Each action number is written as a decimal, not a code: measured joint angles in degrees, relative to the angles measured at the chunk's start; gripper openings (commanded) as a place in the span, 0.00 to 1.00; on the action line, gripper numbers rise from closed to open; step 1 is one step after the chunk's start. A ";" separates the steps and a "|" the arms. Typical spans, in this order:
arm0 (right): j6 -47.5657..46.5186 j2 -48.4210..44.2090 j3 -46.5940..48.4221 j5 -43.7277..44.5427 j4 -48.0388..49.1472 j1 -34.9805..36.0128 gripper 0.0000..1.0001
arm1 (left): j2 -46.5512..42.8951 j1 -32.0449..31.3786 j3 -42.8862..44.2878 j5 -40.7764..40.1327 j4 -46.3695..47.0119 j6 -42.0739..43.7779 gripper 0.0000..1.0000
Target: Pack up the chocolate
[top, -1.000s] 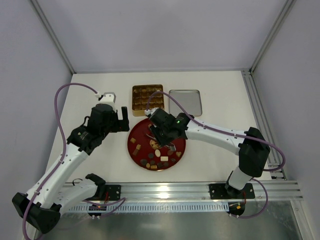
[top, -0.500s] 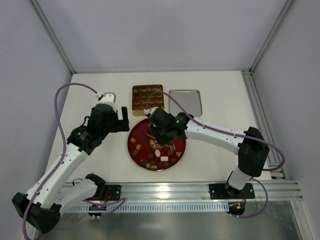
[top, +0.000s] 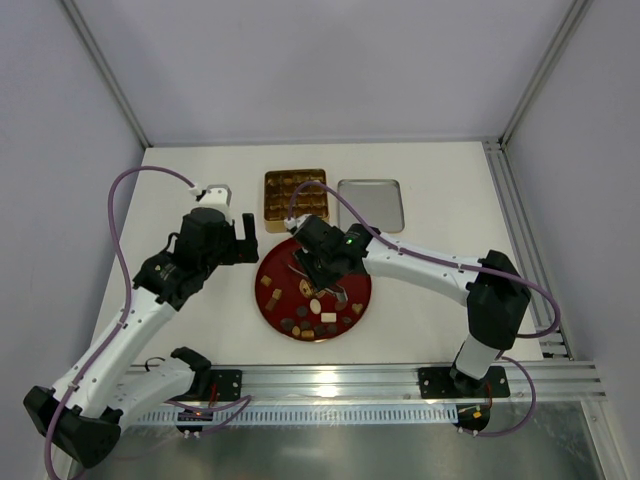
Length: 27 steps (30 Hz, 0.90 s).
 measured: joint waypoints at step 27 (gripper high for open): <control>-0.15 -1.66 1.66 1.51 -2.12 -0.87 0.31 | -0.17 0.00 0.00 -0.02 -0.02 -0.02 1.00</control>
